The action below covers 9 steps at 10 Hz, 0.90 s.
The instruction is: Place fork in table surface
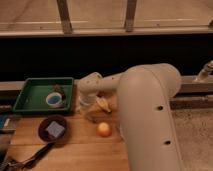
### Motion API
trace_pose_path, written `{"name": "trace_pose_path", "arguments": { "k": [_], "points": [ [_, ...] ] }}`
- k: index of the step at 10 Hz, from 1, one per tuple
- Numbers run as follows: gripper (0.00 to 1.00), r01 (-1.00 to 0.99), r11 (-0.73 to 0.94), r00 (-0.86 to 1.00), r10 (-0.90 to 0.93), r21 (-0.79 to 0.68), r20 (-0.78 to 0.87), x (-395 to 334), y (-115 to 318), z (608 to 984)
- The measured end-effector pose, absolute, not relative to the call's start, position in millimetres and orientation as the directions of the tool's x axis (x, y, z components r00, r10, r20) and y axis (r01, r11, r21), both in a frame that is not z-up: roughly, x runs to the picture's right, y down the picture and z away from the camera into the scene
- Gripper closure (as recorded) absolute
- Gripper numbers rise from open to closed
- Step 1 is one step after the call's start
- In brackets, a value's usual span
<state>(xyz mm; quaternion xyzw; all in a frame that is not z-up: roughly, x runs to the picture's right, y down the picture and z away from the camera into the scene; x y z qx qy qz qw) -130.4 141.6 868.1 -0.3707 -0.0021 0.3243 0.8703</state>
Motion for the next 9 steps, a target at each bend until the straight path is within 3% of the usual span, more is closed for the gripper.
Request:
{"name": "trace_pose_path", "arguments": {
  "k": [2,3,7,9],
  "points": [
    [0.26,-0.551,0.511,0.799,0.552,-0.659,-0.24,-131.4,144.8,869.9],
    [0.21,-0.547,0.511,0.802,0.548,-0.664,-0.239,-132.5,145.2,870.9],
    [0.2,-0.535,0.534,0.814,0.535,-0.655,-0.229,-132.3,137.4,866.0],
    [0.2,-0.555,0.565,0.804,0.553,-0.611,-0.219,-122.0,116.1,845.5]
  ]
}}
